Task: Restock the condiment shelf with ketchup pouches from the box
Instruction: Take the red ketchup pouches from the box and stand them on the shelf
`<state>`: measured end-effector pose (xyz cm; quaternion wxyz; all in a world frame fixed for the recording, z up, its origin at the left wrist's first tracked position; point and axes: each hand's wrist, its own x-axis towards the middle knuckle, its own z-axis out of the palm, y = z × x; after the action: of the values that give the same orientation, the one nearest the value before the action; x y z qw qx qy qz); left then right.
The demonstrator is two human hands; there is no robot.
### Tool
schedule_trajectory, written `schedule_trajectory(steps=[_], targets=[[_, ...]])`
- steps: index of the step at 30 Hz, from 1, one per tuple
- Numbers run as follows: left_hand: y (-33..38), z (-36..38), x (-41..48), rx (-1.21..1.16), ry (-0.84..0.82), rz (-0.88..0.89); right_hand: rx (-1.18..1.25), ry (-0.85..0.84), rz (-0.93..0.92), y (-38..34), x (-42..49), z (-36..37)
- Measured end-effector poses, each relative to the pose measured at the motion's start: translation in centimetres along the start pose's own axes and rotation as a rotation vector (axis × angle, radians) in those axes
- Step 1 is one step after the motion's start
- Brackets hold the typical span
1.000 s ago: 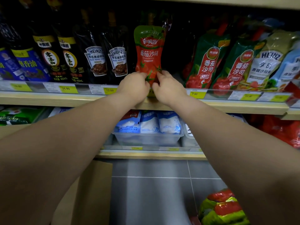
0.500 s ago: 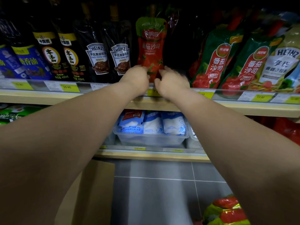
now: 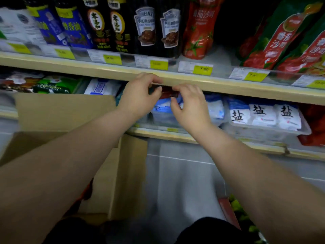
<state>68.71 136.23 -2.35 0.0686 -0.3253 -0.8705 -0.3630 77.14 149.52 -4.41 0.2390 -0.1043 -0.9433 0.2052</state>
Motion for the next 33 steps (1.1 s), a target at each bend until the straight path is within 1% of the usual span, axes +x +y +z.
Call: schedule_trajectory(steps=[5, 7, 12, 15, 18, 24, 27, 29, 33], targets=[[-7.2, -2.7, -6.5, -0.046, -0.132, -0.269, 0.088, -0.228, 0.022, -5.8, -4.1, 5.1], [-10.0, -4.2, -9.0, 0.001, -0.171, -0.342, 0.113, -0.302, 0.021, -8.0, -5.5, 7.0], [-17.3, -8.7, -15.3, 0.096, -0.237, -0.536, 0.124, -0.526, -0.049, -14.6, -7.8, 12.7], [-21.1, -10.5, -18.6, 0.131, -0.275, -0.638, 0.172, -0.626, -0.016, -18.0, -9.3, 16.2], [-24.7, -11.8, -21.9, 0.146, -0.323, -0.731, 0.231, -0.707, 0.100, -20.5, -11.4, 20.0], [-30.7, -12.5, -26.9, 0.172, -0.485, -0.938, 0.417, -1.007, 0.622, -24.6, -15.9, 27.7], [-32.7, -12.4, -28.3, 0.133, -0.502, -0.993, 0.502, -1.159, 0.845, -26.1, -18.3, 30.4], [-33.5, -12.2, -28.9, 0.094, -0.516, -1.027, 0.519, -1.195, 0.934, -26.9, -19.5, 31.6], [-34.4, -11.5, -29.1, 0.014, -0.570, -1.066, 0.485, -1.154, 0.933, -27.6, -20.3, 33.1]])
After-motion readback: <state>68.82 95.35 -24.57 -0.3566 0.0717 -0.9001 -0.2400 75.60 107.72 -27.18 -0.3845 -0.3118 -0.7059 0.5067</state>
